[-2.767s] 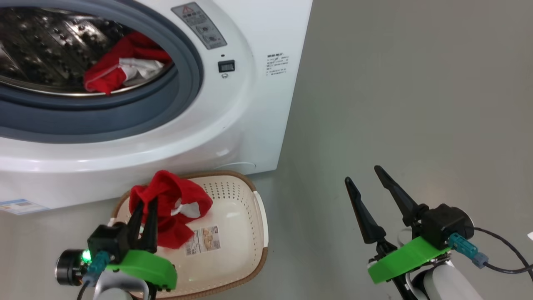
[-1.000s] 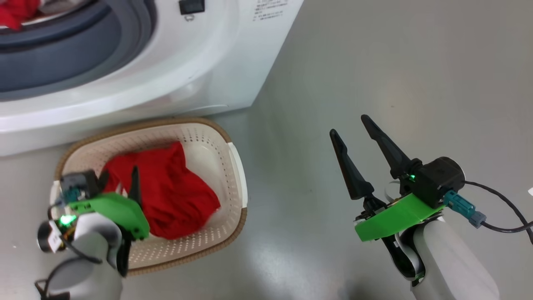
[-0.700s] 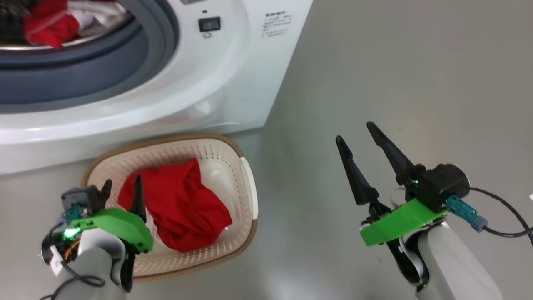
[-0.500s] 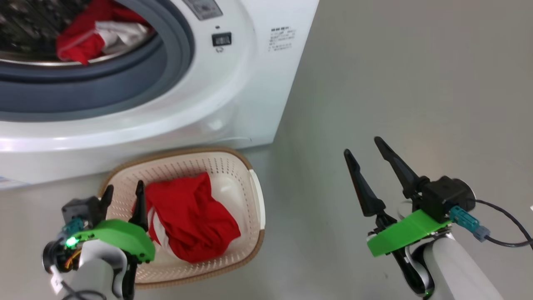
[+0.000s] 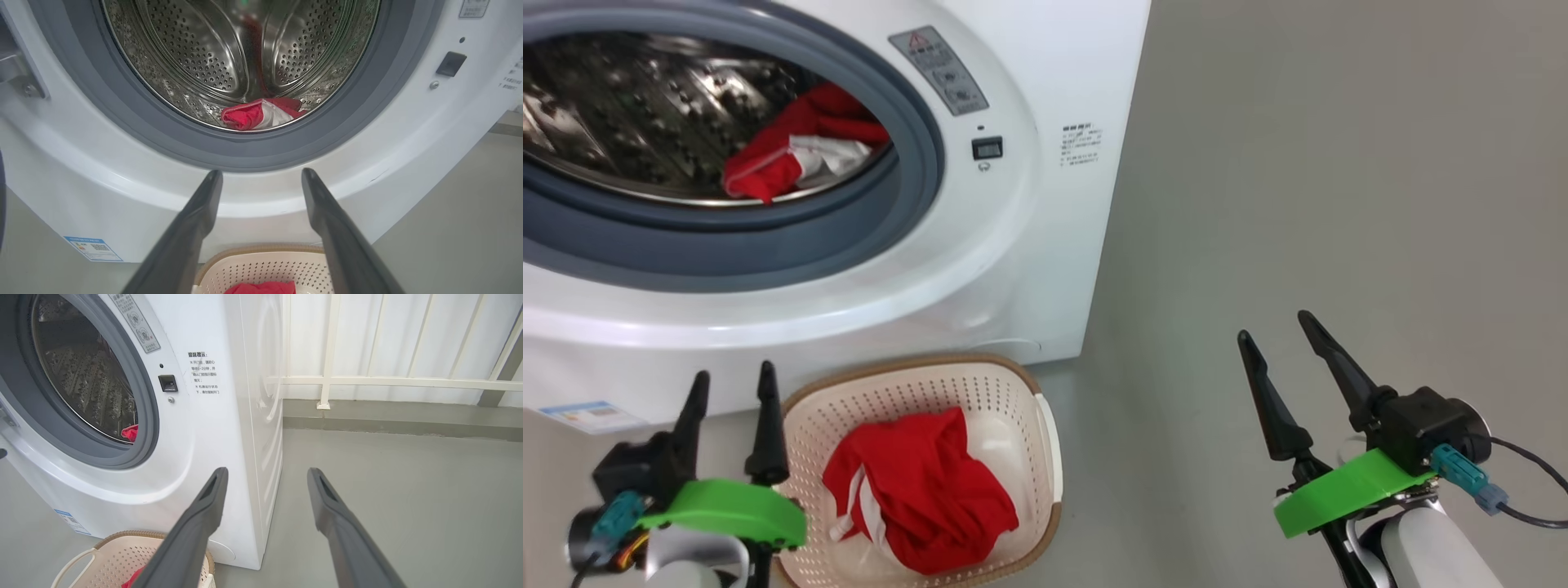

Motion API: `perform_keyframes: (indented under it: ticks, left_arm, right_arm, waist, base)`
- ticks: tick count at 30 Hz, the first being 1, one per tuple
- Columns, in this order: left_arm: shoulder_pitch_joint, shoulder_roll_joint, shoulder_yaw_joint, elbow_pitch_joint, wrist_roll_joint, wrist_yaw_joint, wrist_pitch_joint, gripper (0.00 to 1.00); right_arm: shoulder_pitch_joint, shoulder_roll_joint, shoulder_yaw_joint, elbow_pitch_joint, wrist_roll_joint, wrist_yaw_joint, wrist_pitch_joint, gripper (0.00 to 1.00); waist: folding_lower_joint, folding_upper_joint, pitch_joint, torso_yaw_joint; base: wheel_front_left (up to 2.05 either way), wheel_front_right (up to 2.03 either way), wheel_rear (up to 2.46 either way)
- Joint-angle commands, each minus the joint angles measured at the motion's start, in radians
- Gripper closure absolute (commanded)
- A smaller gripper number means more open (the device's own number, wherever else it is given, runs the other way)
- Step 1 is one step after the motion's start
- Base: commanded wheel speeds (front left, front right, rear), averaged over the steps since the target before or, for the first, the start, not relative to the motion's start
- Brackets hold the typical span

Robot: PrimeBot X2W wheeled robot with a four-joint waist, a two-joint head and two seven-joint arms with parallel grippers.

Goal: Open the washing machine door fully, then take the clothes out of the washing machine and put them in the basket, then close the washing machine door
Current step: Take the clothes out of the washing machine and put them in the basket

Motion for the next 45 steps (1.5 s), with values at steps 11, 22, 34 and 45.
perform_keyframes:
  ticks: [11, 22, 34, 45]
  left_arm:
    - [0.115, 0.002, 0.105, -0.181, 0.027, -0.019, -0.012, 0.0]
    - [0.242, -0.007, 0.117, -0.307, 0.068, -0.027, -0.012, 0.0]
    - [0.295, -0.01, 0.111, -0.352, 0.106, -0.02, -0.012, 0.0]
    - [0.321, -0.011, 0.09, -0.365, 0.093, -0.002, -0.012, 0.0]
  right_arm:
    - [0.042, -0.004, -0.031, -0.069, -0.019, 0.006, -0.006, 0.0]
    - [0.111, 0.0, -0.06, -0.122, -0.024, 0.006, -0.006, 0.0]
    - [0.165, -0.008, -0.084, -0.173, -0.038, 0.006, -0.006, 0.0]
    - [0.181, -0.017, -0.081, -0.181, -0.04, 0.006, -0.006, 0.0]
  waist:
    - [0.0, 0.0, -0.094, -0.013]
    - [0.0, 0.0, -0.147, -0.029]
    - [0.0, 0.0, -0.184, -0.022]
    - [0.0, 0.0, -0.204, -0.014]
  base:
    - [0.0, 0.0, 0.0]
    - [0.0, 0.0, 0.0]
    - [0.0, 0.0, 0.0]
    - [0.0, 0.0, 0.0]
